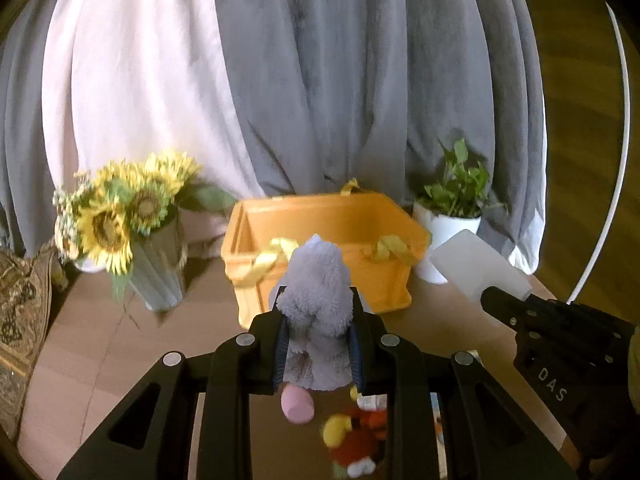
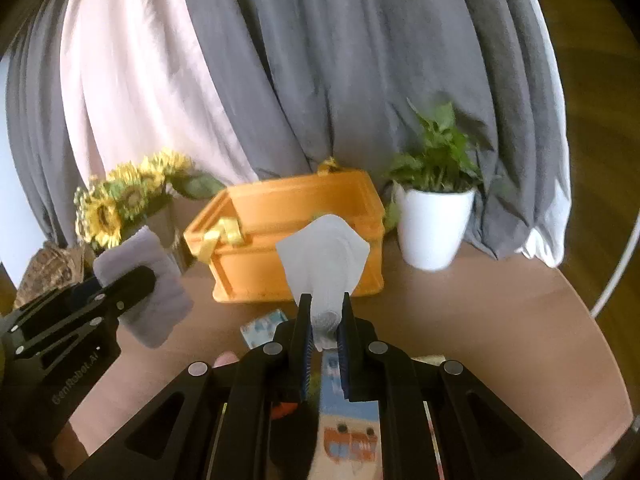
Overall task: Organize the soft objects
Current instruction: 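Lift and carry the band in left gripper while right gripper carries the cloth to the orange crate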
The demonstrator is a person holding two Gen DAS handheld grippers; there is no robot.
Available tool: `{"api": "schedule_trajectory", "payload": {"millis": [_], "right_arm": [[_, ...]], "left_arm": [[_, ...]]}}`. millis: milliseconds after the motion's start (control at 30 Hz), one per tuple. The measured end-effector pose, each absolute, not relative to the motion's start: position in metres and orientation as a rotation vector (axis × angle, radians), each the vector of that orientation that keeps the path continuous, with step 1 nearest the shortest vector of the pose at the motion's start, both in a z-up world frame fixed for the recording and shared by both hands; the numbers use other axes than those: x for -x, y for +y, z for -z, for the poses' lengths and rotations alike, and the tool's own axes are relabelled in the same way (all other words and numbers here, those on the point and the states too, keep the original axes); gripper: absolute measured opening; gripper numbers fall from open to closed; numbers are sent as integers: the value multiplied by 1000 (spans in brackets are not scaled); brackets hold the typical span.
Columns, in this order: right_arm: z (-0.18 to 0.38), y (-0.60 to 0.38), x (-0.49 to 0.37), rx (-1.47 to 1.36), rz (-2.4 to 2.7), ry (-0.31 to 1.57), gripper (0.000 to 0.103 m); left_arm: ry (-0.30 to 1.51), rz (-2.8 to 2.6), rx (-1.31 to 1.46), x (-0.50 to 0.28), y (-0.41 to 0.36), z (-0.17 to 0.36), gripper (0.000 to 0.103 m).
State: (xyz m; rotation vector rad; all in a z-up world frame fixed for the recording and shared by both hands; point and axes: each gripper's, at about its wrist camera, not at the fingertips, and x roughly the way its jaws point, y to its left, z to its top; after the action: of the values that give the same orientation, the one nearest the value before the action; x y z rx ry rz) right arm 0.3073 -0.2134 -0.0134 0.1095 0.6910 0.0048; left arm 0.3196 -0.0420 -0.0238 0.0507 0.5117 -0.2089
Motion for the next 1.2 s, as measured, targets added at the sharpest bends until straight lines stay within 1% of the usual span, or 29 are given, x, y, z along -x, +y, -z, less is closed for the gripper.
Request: {"api": "schedule_trajectory", "payload": {"millis": [333,633,800,967,1000,1200], "right_arm": [[-6,-212,-357,-121,-57,622,12],[-14,-209,-412,-103,-95,596,12],[-11,-208,-446,-94,-105,605,12],[-5,-205,-477,-82,-123,620,12],[-3,-204,-484,-85,-128,627,12],[16,-202,-518,-100,-148,700,12]], "left_arm": [[419,184,-74,-363,-48,-1,26],[400,179,-86,-414,-53,-8,26],[395,161,-93,-444,-53,-9,26],[429,174,-75,-475,-51,-4,26],[390,170,-67,-481,-51,-3,26],[462,163,-68,-518,-51,12,26]]}}
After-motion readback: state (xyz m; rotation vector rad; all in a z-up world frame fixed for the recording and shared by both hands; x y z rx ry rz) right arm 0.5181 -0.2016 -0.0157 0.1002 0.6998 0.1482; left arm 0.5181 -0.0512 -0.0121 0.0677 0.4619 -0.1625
